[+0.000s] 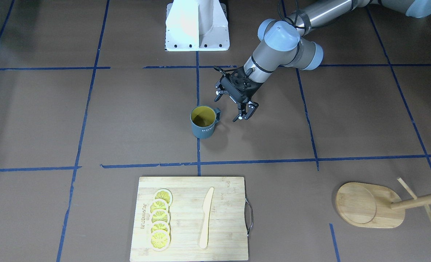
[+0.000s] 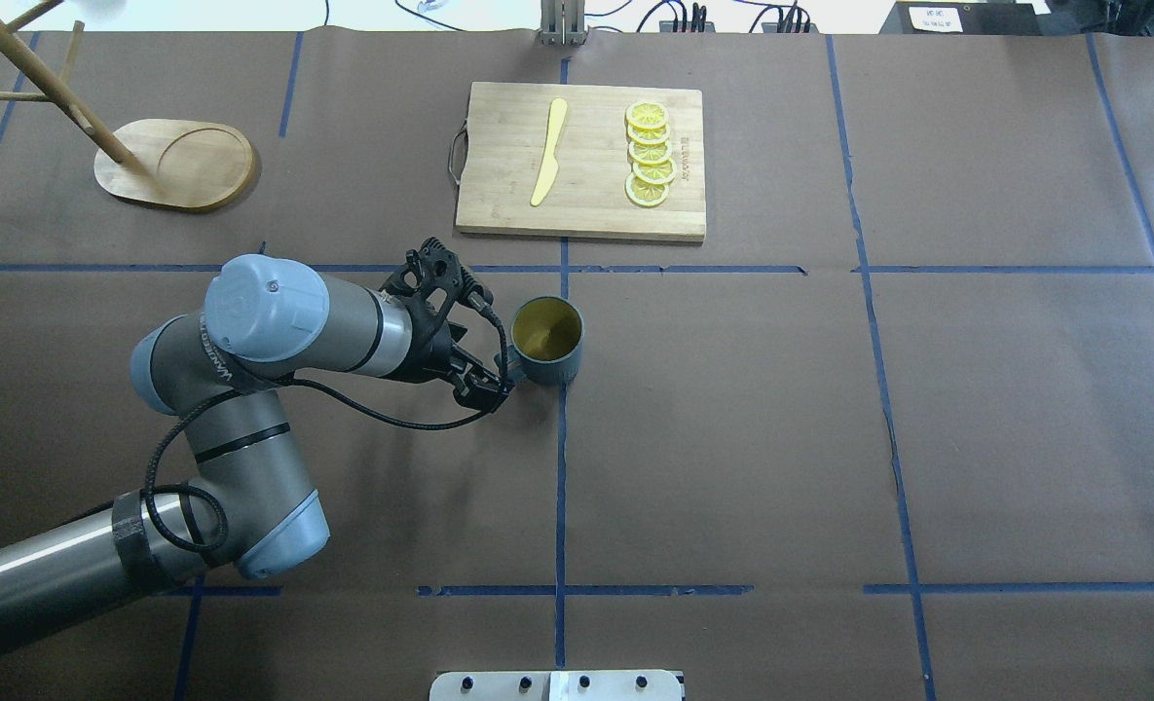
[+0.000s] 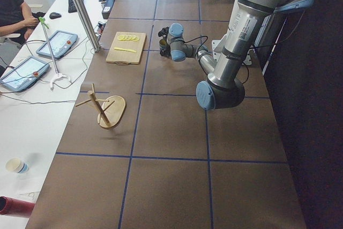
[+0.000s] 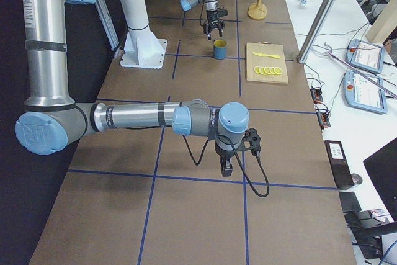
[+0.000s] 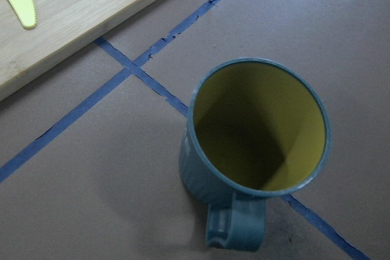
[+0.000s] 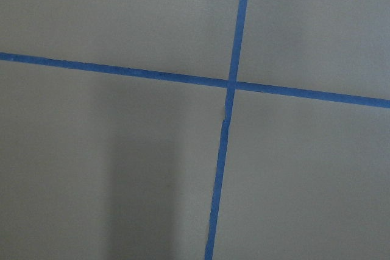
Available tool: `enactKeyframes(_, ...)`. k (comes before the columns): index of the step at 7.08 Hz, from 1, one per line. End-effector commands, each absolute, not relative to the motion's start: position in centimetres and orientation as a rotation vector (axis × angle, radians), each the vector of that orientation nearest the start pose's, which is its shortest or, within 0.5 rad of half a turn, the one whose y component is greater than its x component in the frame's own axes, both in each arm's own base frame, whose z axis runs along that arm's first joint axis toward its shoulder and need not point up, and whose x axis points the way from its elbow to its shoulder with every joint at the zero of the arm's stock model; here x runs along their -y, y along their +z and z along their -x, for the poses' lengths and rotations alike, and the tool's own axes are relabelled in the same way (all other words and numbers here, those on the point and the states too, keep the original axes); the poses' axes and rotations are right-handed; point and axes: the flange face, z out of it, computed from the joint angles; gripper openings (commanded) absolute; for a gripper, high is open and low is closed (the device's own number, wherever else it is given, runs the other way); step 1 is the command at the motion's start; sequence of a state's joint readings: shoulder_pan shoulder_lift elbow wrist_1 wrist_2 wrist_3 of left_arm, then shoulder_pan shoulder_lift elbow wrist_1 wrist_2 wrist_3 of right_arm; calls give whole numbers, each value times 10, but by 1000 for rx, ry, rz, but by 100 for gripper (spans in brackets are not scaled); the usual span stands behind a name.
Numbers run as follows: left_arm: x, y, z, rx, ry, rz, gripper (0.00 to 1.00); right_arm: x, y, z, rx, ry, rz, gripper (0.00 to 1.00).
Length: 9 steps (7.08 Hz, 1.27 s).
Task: Hang cup on storage rack
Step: 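Reach the left gripper to the teal mug and grasp its rim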
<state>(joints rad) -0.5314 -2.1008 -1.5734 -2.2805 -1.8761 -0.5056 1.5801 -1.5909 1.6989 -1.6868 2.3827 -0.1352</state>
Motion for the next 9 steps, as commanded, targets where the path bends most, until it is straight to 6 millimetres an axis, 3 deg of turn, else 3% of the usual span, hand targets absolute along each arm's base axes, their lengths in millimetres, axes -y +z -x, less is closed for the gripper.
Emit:
enactKeyframes(1,439,267,-551,-1071,653,-706,98,479,611,-65,810,-117,-56,99)
enactKeyframes(3,440,268,-552,-1075,653,-711,90,480,610,-65,810,-117,-58,99)
enactKeyframes(5,436,272,-558,-1074,660,-699,54,482,607,-65,811,-114,-61,99)
enactKeyframes(6,434,271,-559,-1089,625,-675,19,482,607,-66,810,-114,-61,99)
enactKeyframes(7,434,270,-559,-1111,579,-647,2,484,606,-66,809,-115,-64,99)
enactKeyframes(9,432,255,-546,-1212,439,-595,0,485,605,-66,809,-118,-68,99)
